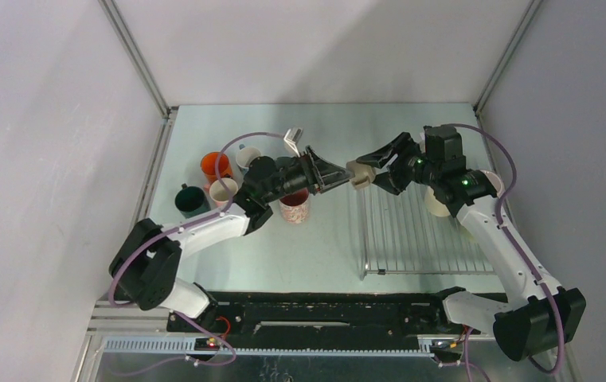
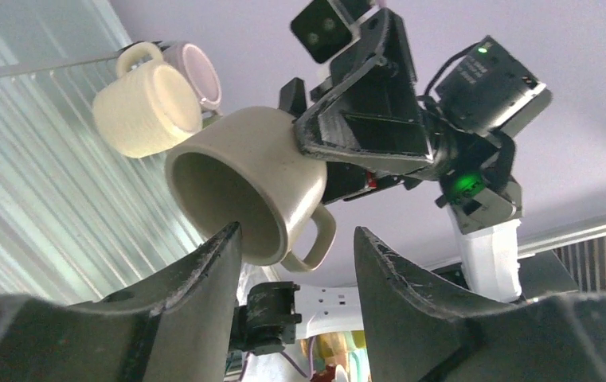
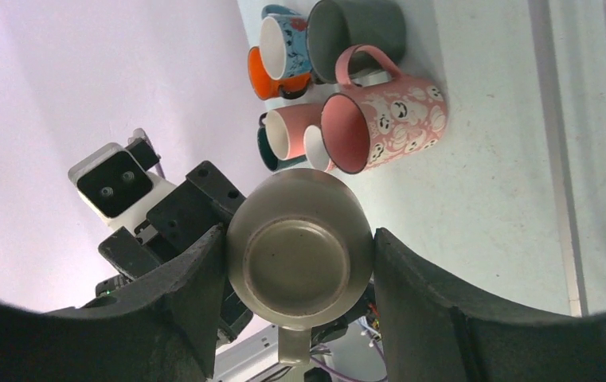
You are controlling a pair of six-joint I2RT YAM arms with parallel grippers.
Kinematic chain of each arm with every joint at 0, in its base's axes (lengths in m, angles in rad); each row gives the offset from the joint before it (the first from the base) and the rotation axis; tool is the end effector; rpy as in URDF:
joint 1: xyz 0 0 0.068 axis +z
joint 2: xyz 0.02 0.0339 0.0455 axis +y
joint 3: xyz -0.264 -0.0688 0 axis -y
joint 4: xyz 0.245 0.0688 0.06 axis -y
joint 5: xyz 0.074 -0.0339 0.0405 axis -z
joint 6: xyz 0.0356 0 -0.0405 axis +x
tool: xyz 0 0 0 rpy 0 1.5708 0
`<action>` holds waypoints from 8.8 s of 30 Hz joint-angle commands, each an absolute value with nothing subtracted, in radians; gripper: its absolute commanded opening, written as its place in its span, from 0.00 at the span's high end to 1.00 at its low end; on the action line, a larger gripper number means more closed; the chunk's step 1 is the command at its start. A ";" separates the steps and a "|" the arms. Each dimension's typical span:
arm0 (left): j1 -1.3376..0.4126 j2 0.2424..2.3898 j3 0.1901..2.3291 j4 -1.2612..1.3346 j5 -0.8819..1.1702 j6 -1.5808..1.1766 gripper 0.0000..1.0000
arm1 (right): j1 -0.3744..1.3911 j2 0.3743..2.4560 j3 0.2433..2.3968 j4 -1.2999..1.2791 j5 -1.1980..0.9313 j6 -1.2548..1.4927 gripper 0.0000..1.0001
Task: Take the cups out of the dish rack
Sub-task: Place the cup at the center of the board, then unload the cup from the dish rack.
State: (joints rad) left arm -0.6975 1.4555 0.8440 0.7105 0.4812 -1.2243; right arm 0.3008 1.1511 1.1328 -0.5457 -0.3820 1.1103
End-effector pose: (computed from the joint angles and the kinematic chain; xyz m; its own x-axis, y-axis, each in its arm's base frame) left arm 0.2421 -0.2244 0.2947 -0.8418 -0.3823 -0.3810 0.3845 0.0706 -0.9204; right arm 0.2338 0.0864 0.3529 -0.7427 0.6399 -0.1970 0.2015 0.4943 0.8456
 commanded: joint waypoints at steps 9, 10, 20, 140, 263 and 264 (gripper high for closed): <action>-0.688 1.487 0.914 0.968 0.554 -1.364 0.56 | 0.299 1.156 1.178 -0.434 -0.519 1.169 0.62; -0.689 1.490 0.912 0.984 0.556 -1.377 0.58 | 0.302 1.156 1.178 -0.430 -0.525 1.174 0.62; -0.695 1.464 0.867 1.069 0.543 -1.436 0.75 | 0.349 1.118 1.154 -0.426 -0.509 1.210 0.62; -0.215 1.015 0.854 -0.669 0.058 -0.461 0.42 | 0.462 0.988 1.135 -0.856 0.256 0.681 0.00; -0.713 1.159 1.119 -0.593 0.111 -0.455 0.00 | -0.703 1.131 0.940 -0.794 0.068 0.865 1.00; -0.713 1.157 1.116 -0.591 0.112 -0.455 0.00 | -0.699 1.120 0.940 -0.798 0.066 0.862 1.00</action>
